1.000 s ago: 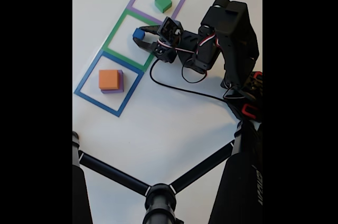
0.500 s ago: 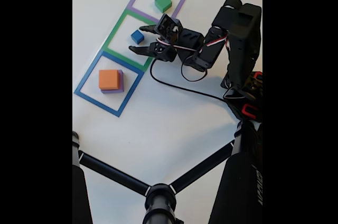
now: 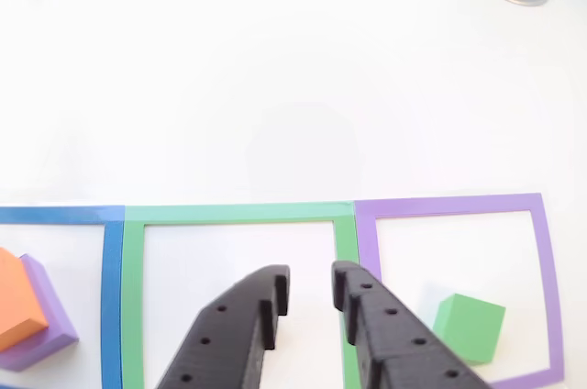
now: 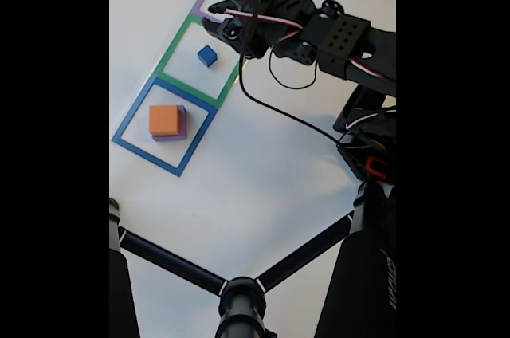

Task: Tower of hanoi

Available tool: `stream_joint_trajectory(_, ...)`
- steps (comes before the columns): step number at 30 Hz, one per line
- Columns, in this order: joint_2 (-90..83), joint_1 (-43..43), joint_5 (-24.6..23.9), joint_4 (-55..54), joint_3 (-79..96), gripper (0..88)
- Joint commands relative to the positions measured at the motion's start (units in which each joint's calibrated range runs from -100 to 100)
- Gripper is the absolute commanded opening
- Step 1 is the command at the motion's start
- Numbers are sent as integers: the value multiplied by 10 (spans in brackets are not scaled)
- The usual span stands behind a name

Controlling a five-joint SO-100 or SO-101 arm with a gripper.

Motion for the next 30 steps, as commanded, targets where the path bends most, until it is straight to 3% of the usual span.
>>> stream_joint_trajectory(1,-29,-2,2,306,-286,1)
stream_joint_trajectory(11,-17,83,2,577,-605,0)
stream_joint_trajectory(30,-49,254,2,620,-602,5)
